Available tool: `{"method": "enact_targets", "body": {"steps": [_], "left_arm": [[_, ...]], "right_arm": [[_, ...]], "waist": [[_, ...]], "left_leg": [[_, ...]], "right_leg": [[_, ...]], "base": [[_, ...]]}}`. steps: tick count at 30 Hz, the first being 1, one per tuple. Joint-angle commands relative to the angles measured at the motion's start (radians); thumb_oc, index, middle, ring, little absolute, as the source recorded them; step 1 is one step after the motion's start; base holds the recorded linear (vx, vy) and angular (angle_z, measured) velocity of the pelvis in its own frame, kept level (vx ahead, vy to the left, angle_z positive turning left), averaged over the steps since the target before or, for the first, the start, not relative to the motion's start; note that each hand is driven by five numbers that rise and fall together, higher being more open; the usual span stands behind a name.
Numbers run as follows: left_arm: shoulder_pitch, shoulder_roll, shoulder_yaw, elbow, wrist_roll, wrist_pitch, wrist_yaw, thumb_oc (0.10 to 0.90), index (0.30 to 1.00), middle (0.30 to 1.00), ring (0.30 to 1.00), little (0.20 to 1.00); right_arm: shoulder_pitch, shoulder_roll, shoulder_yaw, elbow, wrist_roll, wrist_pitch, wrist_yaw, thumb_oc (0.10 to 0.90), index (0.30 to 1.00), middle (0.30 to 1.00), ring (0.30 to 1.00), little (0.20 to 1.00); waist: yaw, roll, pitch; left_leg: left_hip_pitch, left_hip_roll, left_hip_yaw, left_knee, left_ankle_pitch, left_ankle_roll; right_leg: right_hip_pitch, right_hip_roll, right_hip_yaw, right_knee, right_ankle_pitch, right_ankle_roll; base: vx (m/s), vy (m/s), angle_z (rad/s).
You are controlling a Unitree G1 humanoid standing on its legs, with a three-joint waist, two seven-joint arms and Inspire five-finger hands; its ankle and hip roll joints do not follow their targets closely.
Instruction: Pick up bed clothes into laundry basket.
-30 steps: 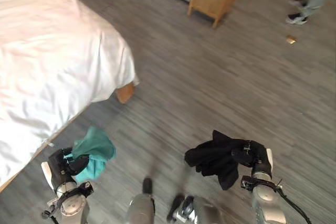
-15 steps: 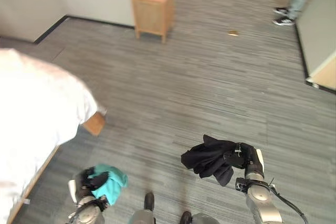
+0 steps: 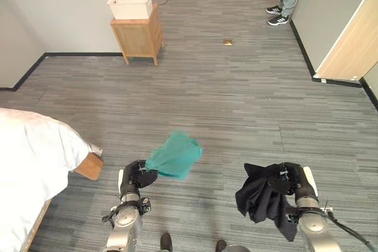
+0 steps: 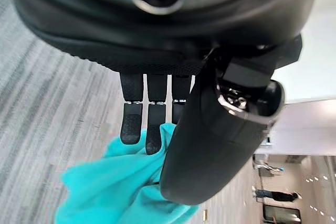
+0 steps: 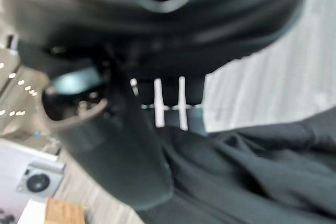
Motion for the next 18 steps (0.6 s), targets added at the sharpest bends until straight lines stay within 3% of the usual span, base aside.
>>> {"method": "enact_targets", "body": {"steps": [1, 3, 5, 7, 9, 10, 13, 15, 16, 17, 18], "left_arm": [[-0.101, 0.121, 0.058, -0.14, 0.056, -0.123, 0.049, 0.4, 0.3, 0.3, 0.3, 0.3], [-0.115, 0.137, 0.061, -0.144, 0.075, -0.129, 0.067, 0.4, 0.3, 0.3, 0.3, 0.3], [-0.124, 0.155, 0.071, -0.159, 0.09, -0.131, 0.086, 0.4, 0.3, 0.3, 0.3, 0.3], [-0.14, 0.157, 0.065, -0.157, 0.1, -0.133, 0.106, 0.4, 0.3, 0.3, 0.3, 0.3], [-0.145, 0.152, 0.063, -0.159, 0.103, -0.129, 0.111, 0.4, 0.3, 0.3, 0.3, 0.3], [-0.141, 0.143, 0.065, -0.167, 0.11, -0.122, 0.117, 0.4, 0.3, 0.3, 0.3, 0.3], [-0.123, 0.135, 0.078, -0.181, 0.136, -0.108, 0.121, 0.4, 0.3, 0.3, 0.3, 0.3], [-0.116, 0.134, 0.078, -0.184, 0.152, -0.101, 0.118, 0.4, 0.3, 0.3, 0.3, 0.3], [-0.114, 0.131, 0.08, -0.182, 0.162, -0.098, 0.118, 0.4, 0.3, 0.3, 0.3, 0.3], [-0.114, 0.123, 0.082, -0.181, 0.169, -0.09, 0.12, 0.4, 0.3, 0.3, 0.3, 0.3], [-0.113, 0.123, 0.081, -0.182, 0.17, -0.089, 0.12, 0.4, 0.3, 0.3, 0.3, 0.3]], "right_arm": [[-0.131, -0.02, -0.021, -0.108, -0.041, -0.104, -0.024, 0.4, 0.3, 0.3, 0.3, 0.3], [-0.201, -0.063, 0.008, -0.092, -0.039, -0.112, -0.03, 0.4, 0.3, 0.3, 0.3, 0.3], [-0.285, -0.134, 0.038, -0.1, -0.049, -0.111, -0.031, 0.4, 0.3, 0.3, 0.3, 0.3], [-0.327, -0.176, 0.042, -0.109, -0.039, -0.111, -0.037, 0.4, 0.3, 0.3, 0.3, 0.3], [-0.338, -0.187, 0.039, -0.112, -0.037, -0.108, -0.04, 0.4, 0.3, 0.3, 0.3, 0.3], [-0.349, -0.197, 0.03, -0.117, -0.042, -0.096, -0.052, 0.4, 0.3, 0.3, 0.3, 0.3], [-0.328, -0.179, 0.01, -0.137, -0.05, -0.085, -0.061, 0.4, 0.3, 0.3, 0.3, 0.3], [-0.309, -0.17, -0.005, -0.144, -0.057, -0.083, -0.067, 0.4, 0.3, 0.3, 0.3, 0.3], [-0.298, -0.165, -0.021, -0.141, -0.064, -0.08, -0.077, 0.4, 0.3, 0.3, 0.3, 0.3], [-0.274, -0.153, -0.048, -0.151, -0.069, -0.076, -0.093, 0.4, 0.3, 0.3, 0.3, 0.3], [-0.27, -0.152, -0.051, -0.155, -0.069, -0.075, -0.093, 0.4, 0.3, 0.3, 0.3, 0.3]], "waist": [[0.016, -0.11, -0.052], [0.022, -0.108, -0.046], [0.043, -0.118, -0.009], [0.065, -0.136, 0.033], [0.062, -0.139, 0.041], [0.075, -0.148, 0.055], [0.1, -0.139, 0.044], [0.111, -0.134, 0.033], [0.112, -0.119, 0.025], [0.113, -0.109, 0.013], [0.118, -0.111, 0.013]], "left_leg": [[0.082, 0.028, -0.005, -0.049, -0.149, -0.09], [0.083, 0.041, -0.005, -0.028, -0.157, -0.099], [0.018, 0.054, -0.015, 0.166, -0.163, -0.113], [-0.098, 0.054, -0.034, 0.365, -0.088, -0.136], [-0.151, 0.06, -0.028, 0.439, -0.078, -0.139], [-0.216, 0.038, 0.009, 0.482, -0.083, -0.125], [-0.286, -0.006, 0.076, 0.375, -0.119, -0.08], [-0.278, -0.002, 0.112, 0.286, -0.085, -0.077], [-0.29, 0.026, 0.149, 0.216, -0.053, -0.081], [-0.304, 0.085, 0.238, 0.091, -0.011, -0.082], [-0.293, 0.082, 0.245, 0.073, -0.002, -0.082]], "right_leg": [[0.065, -0.078, 0.026, -0.292, 0.202, 0.097], [0.071, -0.065, 0.021, -0.286, 0.189, 0.086], [0.096, -0.057, 0.012, -0.282, 0.168, 0.06], [0.126, -0.063, -0.001, -0.283, 0.156, 0.036], [0.133, -0.06, -0.016, -0.284, 0.146, 0.027], [0.157, -0.061, -0.02, -0.289, 0.13, 0.018], [0.188, -0.037, -0.014, -0.298, 0.094, 0.018], [0.2, -0.03, -0.01, -0.3, 0.077, 0.023], [0.222, -0.018, -0.019, -0.303, 0.06, 0.029], [0.262, -0.02, -0.037, -0.309, 0.034, 0.042], [0.262, -0.023, -0.034, -0.309, 0.034, 0.042]], "base": [[0.06, -0.26, 0.22], [0.05, -0.229, 0.15], [0.04, -0.233, -0.07], [0.03, -0.224, -0.13], [0.04, -0.153, 0.34], [0.14, -0.126, 0.5], [0.28, -0.027, 0.16], [0.27, 0.083, -0.01], [0.38, 0.167, -0.1], [0.38, 0.171, -0.02], [0.38, 0.186, 0.07]]}}
